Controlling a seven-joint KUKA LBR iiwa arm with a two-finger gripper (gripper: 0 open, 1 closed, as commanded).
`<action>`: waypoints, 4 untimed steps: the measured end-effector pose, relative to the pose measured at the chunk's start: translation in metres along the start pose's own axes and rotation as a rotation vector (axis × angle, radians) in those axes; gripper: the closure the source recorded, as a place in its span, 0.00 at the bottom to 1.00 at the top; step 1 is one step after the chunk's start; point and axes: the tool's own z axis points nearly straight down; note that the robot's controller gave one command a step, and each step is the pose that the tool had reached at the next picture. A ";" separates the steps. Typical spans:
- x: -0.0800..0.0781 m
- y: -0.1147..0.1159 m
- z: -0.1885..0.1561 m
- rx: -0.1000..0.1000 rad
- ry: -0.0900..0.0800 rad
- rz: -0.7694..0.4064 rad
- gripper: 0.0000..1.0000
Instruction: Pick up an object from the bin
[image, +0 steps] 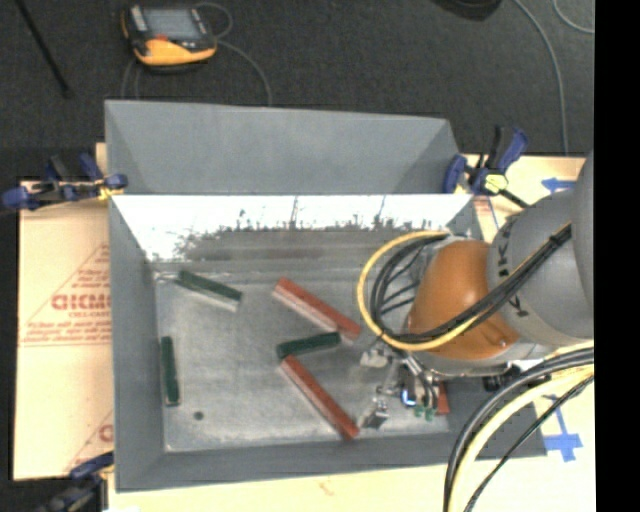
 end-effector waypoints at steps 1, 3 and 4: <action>-0.013 0.011 0.002 -0.002 0.007 0.081 0.00; -0.070 0.077 -0.001 -0.002 0.009 0.038 1.00; -0.073 0.090 -0.043 -0.001 0.009 -0.004 1.00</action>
Offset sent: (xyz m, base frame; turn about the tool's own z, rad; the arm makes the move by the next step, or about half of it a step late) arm 0.0826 0.0585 -0.0095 0.0463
